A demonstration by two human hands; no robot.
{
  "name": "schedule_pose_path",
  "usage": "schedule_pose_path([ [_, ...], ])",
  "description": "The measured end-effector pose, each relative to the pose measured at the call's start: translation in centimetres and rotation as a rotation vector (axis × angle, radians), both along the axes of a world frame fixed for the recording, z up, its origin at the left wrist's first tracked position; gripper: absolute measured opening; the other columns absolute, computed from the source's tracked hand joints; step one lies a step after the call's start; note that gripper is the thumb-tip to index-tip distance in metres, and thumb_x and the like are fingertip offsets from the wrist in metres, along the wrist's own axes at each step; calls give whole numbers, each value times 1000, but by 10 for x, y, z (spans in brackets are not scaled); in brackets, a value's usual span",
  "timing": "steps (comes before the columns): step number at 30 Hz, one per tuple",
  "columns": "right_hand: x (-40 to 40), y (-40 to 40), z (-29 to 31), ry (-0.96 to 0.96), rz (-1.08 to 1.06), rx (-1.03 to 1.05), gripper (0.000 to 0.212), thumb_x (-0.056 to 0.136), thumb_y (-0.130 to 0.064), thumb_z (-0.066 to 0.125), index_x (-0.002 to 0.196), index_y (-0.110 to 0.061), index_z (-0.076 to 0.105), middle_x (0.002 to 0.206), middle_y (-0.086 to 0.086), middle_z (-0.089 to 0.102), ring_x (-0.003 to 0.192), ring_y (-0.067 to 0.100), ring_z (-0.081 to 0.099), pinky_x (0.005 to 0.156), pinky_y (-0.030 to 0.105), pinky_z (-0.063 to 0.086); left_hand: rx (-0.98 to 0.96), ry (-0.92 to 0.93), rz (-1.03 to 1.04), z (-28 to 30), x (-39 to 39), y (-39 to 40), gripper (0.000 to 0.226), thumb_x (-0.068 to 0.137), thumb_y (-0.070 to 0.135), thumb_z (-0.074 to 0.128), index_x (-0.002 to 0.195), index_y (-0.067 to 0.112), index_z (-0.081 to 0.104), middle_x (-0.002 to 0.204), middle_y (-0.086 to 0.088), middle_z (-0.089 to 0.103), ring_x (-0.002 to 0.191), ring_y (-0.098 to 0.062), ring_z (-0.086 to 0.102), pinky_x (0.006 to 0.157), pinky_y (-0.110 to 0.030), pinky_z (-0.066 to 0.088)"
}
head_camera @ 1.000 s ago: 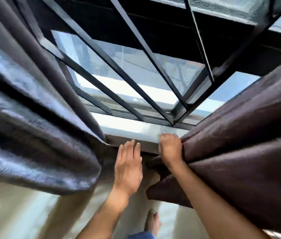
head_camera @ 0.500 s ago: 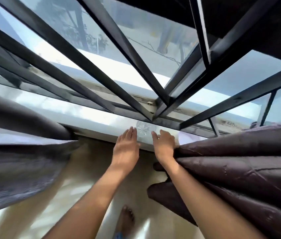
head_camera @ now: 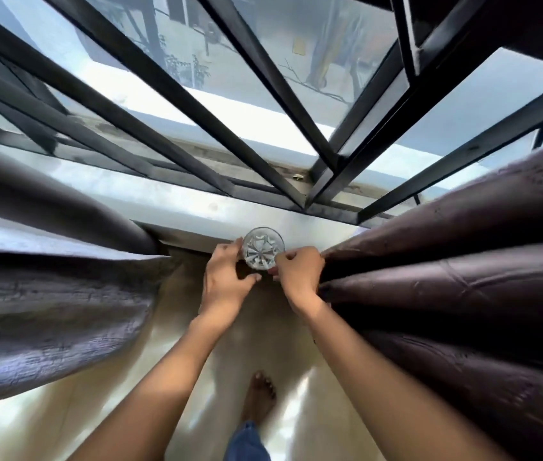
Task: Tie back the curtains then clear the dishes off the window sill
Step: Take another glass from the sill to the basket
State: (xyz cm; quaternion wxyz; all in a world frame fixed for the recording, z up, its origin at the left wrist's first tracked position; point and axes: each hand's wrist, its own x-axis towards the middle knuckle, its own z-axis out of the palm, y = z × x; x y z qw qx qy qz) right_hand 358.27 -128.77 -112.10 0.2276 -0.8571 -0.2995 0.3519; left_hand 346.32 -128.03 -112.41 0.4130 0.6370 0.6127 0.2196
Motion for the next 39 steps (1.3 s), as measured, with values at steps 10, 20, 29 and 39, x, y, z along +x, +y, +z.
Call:
schedule_pose_path([
  [10, -120, -149, 98, 304, -140, -10, 21, 80, 0, 55, 69, 14, 67, 70, 26, 69, 50, 10, 66, 54, 37, 57, 40, -5, -266, 71, -144, -114, 85, 50, 47, 84, 123, 11, 61, 105, -3, 60, 95, -12, 58, 85, -8, 38],
  [20, -146, -324, 166, 484, -536, 61, 18, 82, 4, 55, 70, 6, 69, 61, 14, 66, 55, 15, 70, 45, 23, 51, 40, -67, -662, 151, -157, -237, 62, 60, 57, 74, 111, 24, 62, 106, 10, 57, 98, 0, 56, 81, -10, 43],
  [29, -66, -522, 202, 281, -846, 216, 21, 82, -2, 58, 72, 16, 62, 77, 33, 63, 52, 12, 69, 54, 44, 53, 155, -143, -1090, 192, -26, -384, 65, 60, 54, 76, 111, 16, 62, 103, 8, 57, 96, -6, 57, 85, -18, 44],
  [39, -28, -788, 243, 61, -1213, 213, 22, 80, -9, 65, 65, 7, 66, 67, 24, 66, 58, 27, 70, 63, 52, 56, 218, -238, -1558, 210, 87, -621, 71, 57, 55, 79, 111, 10, 68, 103, 3, 64, 88, 0, 56, 78, 2, 34],
])
